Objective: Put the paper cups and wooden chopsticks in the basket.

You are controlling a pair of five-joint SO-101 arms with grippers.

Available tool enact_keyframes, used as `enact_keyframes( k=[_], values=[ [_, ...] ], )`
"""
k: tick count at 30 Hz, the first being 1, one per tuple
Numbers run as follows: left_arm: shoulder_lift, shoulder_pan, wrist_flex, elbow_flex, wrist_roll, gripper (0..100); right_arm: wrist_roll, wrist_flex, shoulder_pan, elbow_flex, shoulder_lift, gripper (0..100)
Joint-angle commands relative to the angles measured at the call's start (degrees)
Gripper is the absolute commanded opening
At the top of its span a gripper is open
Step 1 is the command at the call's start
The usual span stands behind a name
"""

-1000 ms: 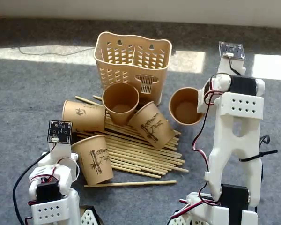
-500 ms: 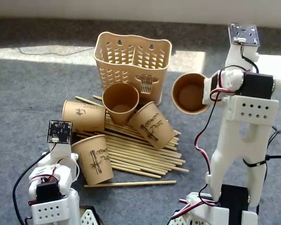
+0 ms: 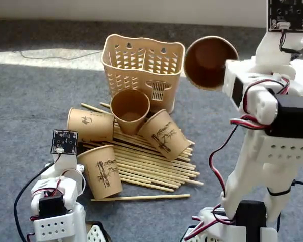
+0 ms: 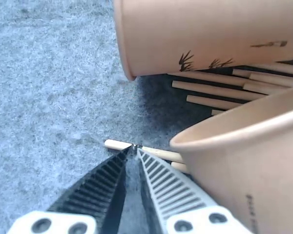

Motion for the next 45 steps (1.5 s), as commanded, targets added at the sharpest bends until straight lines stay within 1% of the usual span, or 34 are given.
enact_keyframes(
  k=[1,3,7,14,18,28,30,34,36,45],
  values=[
    [-0.5,-0.6,-0.9,0.6,-0.1,2,0.3,-2.0,-5.5,-5.1,-2.0,0.6],
    [-0.5,-0.6,-0.9,0.6,-0.1,2,0.1,-3.9,-7.3,-4.6,-1.8,0.6],
    [-0.5,-0.7,-0.9,0.6,-0.1,2,-4.3,-8.0,-9.7,-4.3,0.1,0.6],
    [-0.5,-0.7,-0.9,0.6,-0.1,2,-5.5,-9.9,-13.9,-4.3,8.6,0.6],
    [-0.5,-0.7,-0.9,0.6,-0.1,2,-8.1,-9.9,-14.1,-4.4,13.9,0.6],
    [-0.5,-0.7,-0.9,0.6,-0.1,2,-8.1,-9.8,-14.0,-4.4,20.5,1.0],
    [-0.5,-0.7,-0.9,0.6,-0.1,2,-8.1,-9.9,-14.0,-4.4,21.7,4.4],
    [-0.5,-0.7,-0.9,0.6,-0.1,2,-8.1,-11.2,-14.2,-4.4,22.5,16.3],
    [-0.5,-0.7,-0.9,0.6,-0.1,2,-8.1,-12.6,-14.2,-4.4,22.6,19.4],
    [-0.5,-0.7,-0.9,0.6,-0.1,2,-8.2,-18.6,-14.3,-4.5,22.5,19.5]
  ],
)
